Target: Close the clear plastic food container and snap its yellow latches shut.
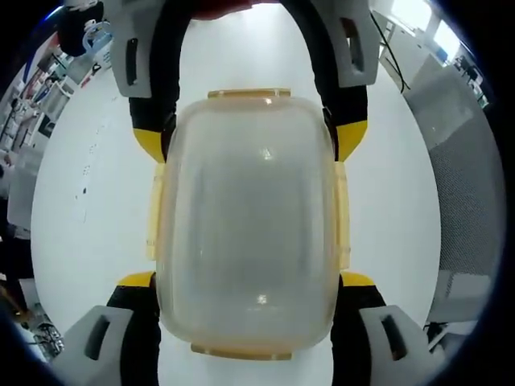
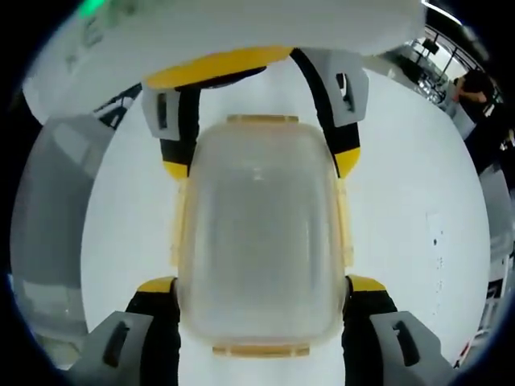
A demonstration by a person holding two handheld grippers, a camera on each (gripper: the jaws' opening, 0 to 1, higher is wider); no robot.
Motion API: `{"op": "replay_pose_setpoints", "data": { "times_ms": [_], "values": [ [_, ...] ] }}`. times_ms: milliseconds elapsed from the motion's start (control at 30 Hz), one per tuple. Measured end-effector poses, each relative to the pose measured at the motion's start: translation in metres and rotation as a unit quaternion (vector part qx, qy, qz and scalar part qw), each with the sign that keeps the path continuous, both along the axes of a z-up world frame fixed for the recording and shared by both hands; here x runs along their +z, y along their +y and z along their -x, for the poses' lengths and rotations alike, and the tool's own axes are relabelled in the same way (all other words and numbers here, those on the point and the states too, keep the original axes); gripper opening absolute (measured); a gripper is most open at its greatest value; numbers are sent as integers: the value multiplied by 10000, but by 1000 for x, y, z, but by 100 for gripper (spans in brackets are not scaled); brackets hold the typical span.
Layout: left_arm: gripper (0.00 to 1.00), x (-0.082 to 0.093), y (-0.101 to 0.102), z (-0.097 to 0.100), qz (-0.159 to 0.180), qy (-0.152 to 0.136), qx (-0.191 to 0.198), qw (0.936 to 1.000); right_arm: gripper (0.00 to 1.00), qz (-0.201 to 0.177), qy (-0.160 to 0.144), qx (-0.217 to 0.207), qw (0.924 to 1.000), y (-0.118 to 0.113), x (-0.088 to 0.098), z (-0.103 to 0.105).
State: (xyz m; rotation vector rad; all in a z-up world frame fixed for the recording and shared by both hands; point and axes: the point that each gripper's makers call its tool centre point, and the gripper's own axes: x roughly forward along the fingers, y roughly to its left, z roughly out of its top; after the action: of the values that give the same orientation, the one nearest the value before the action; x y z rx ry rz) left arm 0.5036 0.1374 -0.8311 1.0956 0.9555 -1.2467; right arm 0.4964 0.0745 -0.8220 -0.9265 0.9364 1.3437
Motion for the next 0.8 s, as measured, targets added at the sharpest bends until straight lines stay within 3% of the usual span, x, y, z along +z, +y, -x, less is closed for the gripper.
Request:
{"op": "replay_pose_setpoints", "data": {
  "times_ms": [267,367,400,467,533,667,800],
  "values": [
    [91,4,0,2,20,-64,-19,10000,84,-41,-36,-45,10000,1,2,0],
    [99,9,-1,1,142,-52,102,9998,91,-120,-18,-161,9998,3,5,1],
    [99,11,1,0,110,-47,160,9998,96,-114,62,-222,9997,2,5,3],
    [99,12,1,1,181,51,226,9996,100,-144,-81,-191,9997,2,7,0],
    [99,15,2,3,209,60,220,9995,100,-203,-255,-165,9993,3,10,-4],
    [99,14,6,6,137,7,110,9998,100,-441,-206,-337,9982,7,16,-5],
    [99,16,8,7,188,-33,168,9997,100,-449,-226,-381,9980,4,19,-3]
  ]
}}
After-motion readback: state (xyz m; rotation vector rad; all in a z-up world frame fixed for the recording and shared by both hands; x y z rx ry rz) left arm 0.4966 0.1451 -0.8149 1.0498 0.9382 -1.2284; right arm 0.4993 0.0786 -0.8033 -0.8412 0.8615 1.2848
